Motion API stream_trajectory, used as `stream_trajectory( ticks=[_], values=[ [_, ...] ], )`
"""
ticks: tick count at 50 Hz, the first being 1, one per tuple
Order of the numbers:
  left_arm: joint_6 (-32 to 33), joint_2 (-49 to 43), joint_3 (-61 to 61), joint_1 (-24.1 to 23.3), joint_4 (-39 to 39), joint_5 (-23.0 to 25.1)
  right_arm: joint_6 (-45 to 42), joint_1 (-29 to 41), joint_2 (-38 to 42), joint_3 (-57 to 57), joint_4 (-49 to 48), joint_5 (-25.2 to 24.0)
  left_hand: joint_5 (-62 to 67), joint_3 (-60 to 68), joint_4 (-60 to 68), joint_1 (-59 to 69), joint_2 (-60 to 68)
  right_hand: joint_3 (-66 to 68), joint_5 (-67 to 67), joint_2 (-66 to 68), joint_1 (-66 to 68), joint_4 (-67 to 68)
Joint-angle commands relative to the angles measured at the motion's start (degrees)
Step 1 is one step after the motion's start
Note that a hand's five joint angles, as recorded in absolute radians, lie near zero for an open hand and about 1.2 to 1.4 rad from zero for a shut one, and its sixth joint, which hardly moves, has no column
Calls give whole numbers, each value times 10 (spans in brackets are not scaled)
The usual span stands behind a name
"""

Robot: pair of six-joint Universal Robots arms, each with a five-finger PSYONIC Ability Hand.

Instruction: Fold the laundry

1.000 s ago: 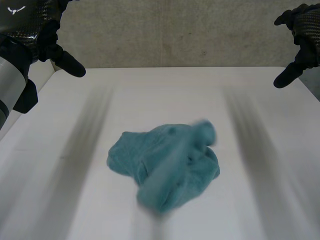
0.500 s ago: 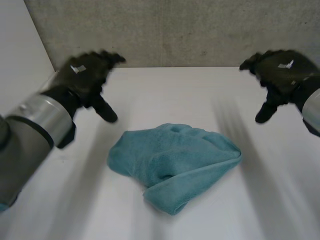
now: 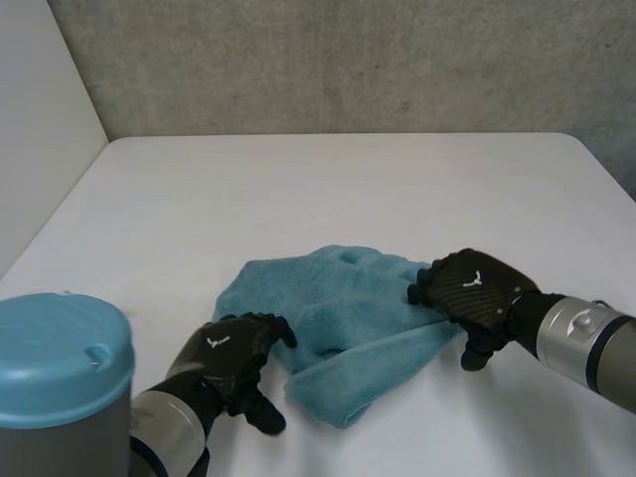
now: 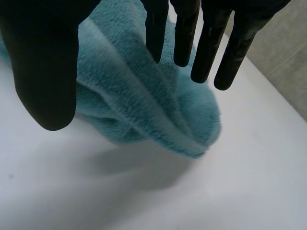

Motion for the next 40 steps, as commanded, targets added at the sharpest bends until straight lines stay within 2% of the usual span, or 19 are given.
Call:
stream_trajectory(
  ticks=[1, 9, 19, 25, 27, 31, 33, 34, 36, 37, 38, 39, 40],
  values=[
    [2, -46, 12, -9, 4, -2, 5, -4, 32, 18, -58, -10, -118, -126, -119, -120, -124, 71, 82, 76, 107, 72],
    [2, -86, 33, -13, 23, -2, 5, -3, 57, 22, -107, -3, -101, -109, -102, -103, -107, 132, 143, 136, 167, 132],
    [-17, -125, 52, -35, 41, -2, 7, 2, 60, 19, -142, 32, 11, 4, 11, 9, 5, 251, 262, 256, 286, 252],
    [-35, -126, 54, -38, 54, -2, 31, 3, 66, 15, -159, 53, 77, 69, 77, 75, 71, 270, 281, 274, 305, 270],
    [-36, -127, 56, -38, 66, -2, 48, 2, 74, 11, -168, 58, 164, 156, 163, 162, 158, 305, 316, 309, 340, 305],
    [-37, -131, 56, -38, 79, -3, 53, 2, 88, 6, -169, 60, 242, 234, 241, 240, 236, 305, 316, 310, 340, 306],
    [-37, -134, 56, -38, 92, -3, 54, 4, 106, -3, -169, 60, 337, 330, 337, 335, 331, 248, 259, 253, 284, 249],
    [-37, -134, 56, -38, 92, -4, 54, 4, 106, -3, -169, 60, 338, 330, 337, 336, 332, 248, 259, 252, 283, 248],
    [-37, -136, 57, -38, 100, -5, 55, 7, 120, -20, -169, 65, 518, 511, 518, 516, 513, 246, 257, 250, 281, 246],
    [-37, -136, 57, -38, 100, -5, 55, 7, 120, -20, -169, 65, 519, 512, 519, 517, 514, 246, 257, 251, 282, 247],
    [-37, -136, 58, -37, 103, -5, 55, 10, 126, -31, -169, 67, 544, 537, 544, 542, 538, 301, 312, 306, 337, 302],
    [-37, -136, 58, -37, 103, -5, 55, 17, 132, -46, -169, 69, 544, 537, 544, 542, 539, 453, 464, 458, 489, 454],
    [-36, -136, 59, -35, 108, -6, 55, 17, 132, -46, -169, 69, 544, 537, 544, 542, 539, 455, 466, 459, 490, 455]
  ],
)
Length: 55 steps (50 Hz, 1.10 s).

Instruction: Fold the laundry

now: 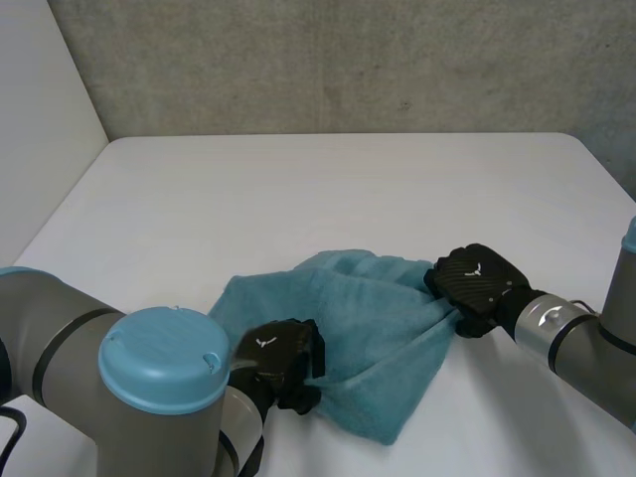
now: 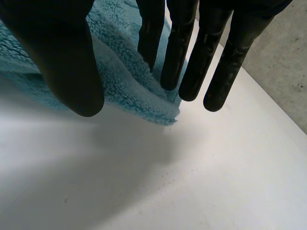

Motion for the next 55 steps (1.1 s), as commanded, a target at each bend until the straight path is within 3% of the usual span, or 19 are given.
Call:
stream_trajectory(
  ticks=[1, 5, 8, 10, 11, 13, 15, 20, 24, 37, 41, 43, 45, 55],
  values=[
    [4, -1, 7, 7, 22, -1, 0, 22, 32, -56, 2, 11, 174, 169, 163, 188, 160, 359, 358, 360, 419, 361],
    [11, 3, 30, 18, 32, -2, 6, 47, 40, -112, 1, 31, 174, 169, 163, 188, 160, 360, 359, 361, 420, 362],
    [13, 10, 85, 55, 39, -3, 33, 72, 41, -192, -1, 71, 174, 169, 163, 188, 160, 360, 359, 361, 420, 362],
    [22, 24, 170, 108, 36, -4, 91, 98, 40, -289, -19, 125, 174, 169, 163, 188, 160, 360, 359, 361, 420, 362],
    [22, 24, 171, 109, 36, -4, 91, 98, 40, -289, -19, 125, 174, 169, 163, 188, 160, 360, 359, 361, 420, 362],
    [40, 33, 221, 132, 37, -2, 162, 115, 27, -356, -73, 171, 174, 169, 163, 188, 160, 360, 359, 361, 420, 362],
    [100, 43, 315, 178, 48, -1, 198, 119, 9, -372, -108, 189, 174, 169, 163, 188, 160, 360, 359, 361, 420, 362],
    [191, 55, 375, 206, 89, 1, 257, 122, -75, -353, -158, 208, 174, 169, 163, 188, 160, 360, 359, 361, 420, 362],
    [227, 68, 325, 210, 107, 4, 259, 127, -91, -288, -123, 197, 174, 169, 163, 188, 160, 360, 359, 361, 420, 362],
    [229, 57, 72, 213, 114, 4, 183, 143, -56, -138, 12, 193, 174, 169, 163, 188, 160, 360, 359, 361, 420, 362],
    [229, 37, 34, 213, 116, 3, 161, 142, -27, -125, 12, 194, 56, 52, 46, 70, 42, 360, 359, 361, 420, 362],
    [229, 33, 14, 208, 114, 5, 163, 142, -22, -126, 12, 194, -196, -201, -207, -182, -210, 360, 359, 361, 420, 362],
    [229, 35, 10, 205, 109, 4, 167, 143, -21, -130, 12, 196, -272, -277, -283, -259, -287, 360, 359, 361, 420, 362],
    [228, 127, -28, 205, 108, 4, 169, 150, -29, -153, 15, 203, -287, -291, -297, -273, -301, 360, 359, 361, 420, 362]
  ],
)
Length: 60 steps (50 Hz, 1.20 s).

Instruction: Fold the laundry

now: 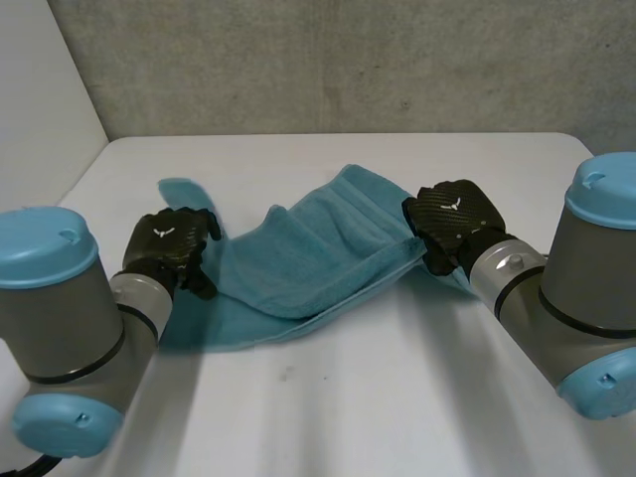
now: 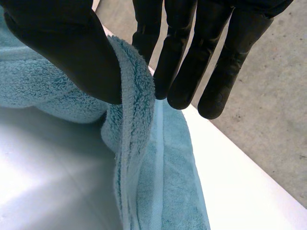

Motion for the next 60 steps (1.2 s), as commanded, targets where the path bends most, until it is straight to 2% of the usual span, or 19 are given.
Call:
stream_trajectory(
  ticks=[1, 9, 16, 19, 21, 24, 26, 30, 37, 54, 55, 56, 57, 59, 60],
  values=[
    [0, 76, -33, 2, 4, 0, 6, 8, -17, -24, 4, 4, 28, 16, 24, 20, 21, 123, 135, 126, 244, 118],
    [0, 94, -63, 8, -4, -1, 29, 10, -80, -43, 6, 9, 45, 33, 40, 37, 38, 123, 135, 126, 244, 118],
    [-8, 112, -101, 3, -39, -3, 40, 36, -93, -72, 26, 47, 70, 58, 66, 62, 63, 123, 135, 126, 244, 118],
    [-31, 128, -111, -4, -54, -3, 41, 66, -92, -93, 28, 65, 30, 17, 25, 22, 22, 123, 135, 126, 244, 118],
    [-80, 133, -114, -17, -72, -3, 41, 91, -91, -113, 30, 81, -30, -43, -35, -38, -38, 123, 135, 126, 244, 118],
    [-107, 133, -114, -27, -83, -3, 39, 101, -91, -127, 33, 95, -32, -45, -37, -40, -40, 123, 135, 126, 244, 118],
    [-163, 129, -108, -54, -107, 1, 39, 103, -91, -132, 35, 98, -32, -45, -37, -40, -40, 123, 135, 126, 244, 118],
    [-194, 122, -105, -78, -112, 0, 41, 109, -92, -136, 41, 100, -34, -46, -39, -42, -41, 123, 135, 126, 244, 118],
    [-209, 41, -65, -102, -104, -4, 45, 135, -96, -136, 48, 103, -42, -55, -47, -50, -50, 123, 135, 126, 244, 118],
    [-253, -79, 9, -131, -46, -13, 83, 138, -147, -130, 55, 112, -27, -40, -32, -35, -35, 123, 135, 126, 244, 118],
    [-253, -89, 15, -131, -43, -20, 83, 138, -147, -130, 55, 112, 21, 9, 16, 13, 14, 123, 135, 126, 244, 118],
    [-253, -95, 18, -131, -39, -34, 83, 136, -148, -127, 55, 112, 138, 126, 133, 130, 131, 123, 135, 126, 244, 118],
    [-253, -95, 18, -131, -39, -34, 83, 136, -148, -127, 55, 112, 139, 127, 135, 131, 132, 123, 135, 126, 244, 118],
    [-252, -95, 19, -128, -9, -89, 82, 129, -147, -120, 56, 111, 487, 475, 483, 480, 480, 123, 135, 126, 244, 118],
    [-252, -95, 19, -128, -9, -90, 82, 129, -147, -120, 56, 111, 489, 476, 484, 481, 481, 123, 135, 126, 244, 118]
  ],
)
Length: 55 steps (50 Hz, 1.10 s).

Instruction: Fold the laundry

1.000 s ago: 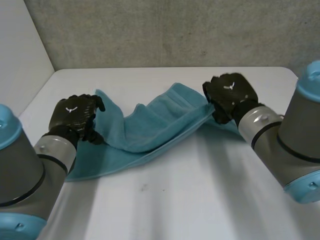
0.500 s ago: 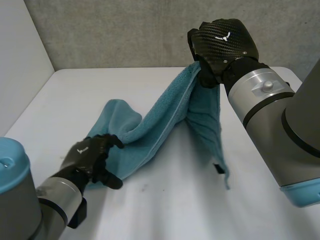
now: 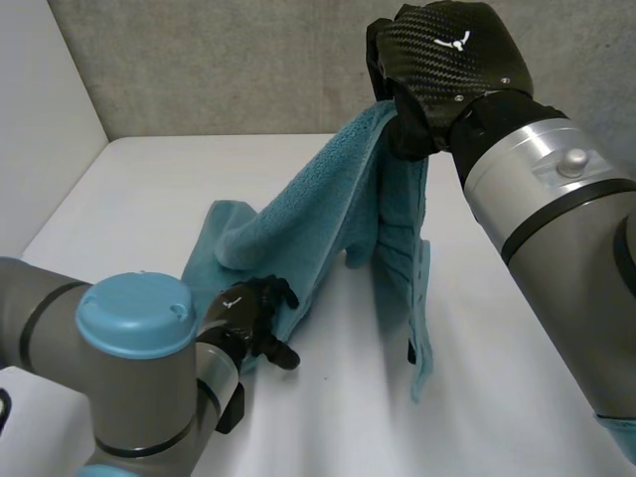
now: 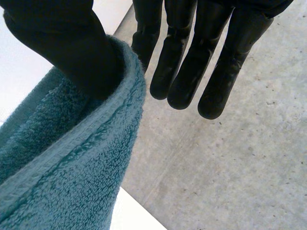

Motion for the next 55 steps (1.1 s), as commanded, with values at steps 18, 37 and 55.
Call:
stream_trajectory(
  ticks=[18, 37, 55],
  values=[
    [195, 215, -109, 199, 94, 9, -125, -92, 65, 105, 90, -47, 485, 485, 485, 475, 485, 123, 135, 126, 242, 118],
    [377, 2, 120, 208, 87, 55, -154, -110, 251, -103, 70, -59, 485, 485, 485, 475, 485, 123, 135, 126, 242, 118],
    [419, 72, 298, 215, 362, 57, -152, -108, 126, -193, -212, 0, 485, 485, 485, 475, 485, 123, 135, 126, 242, 118]
  ],
)
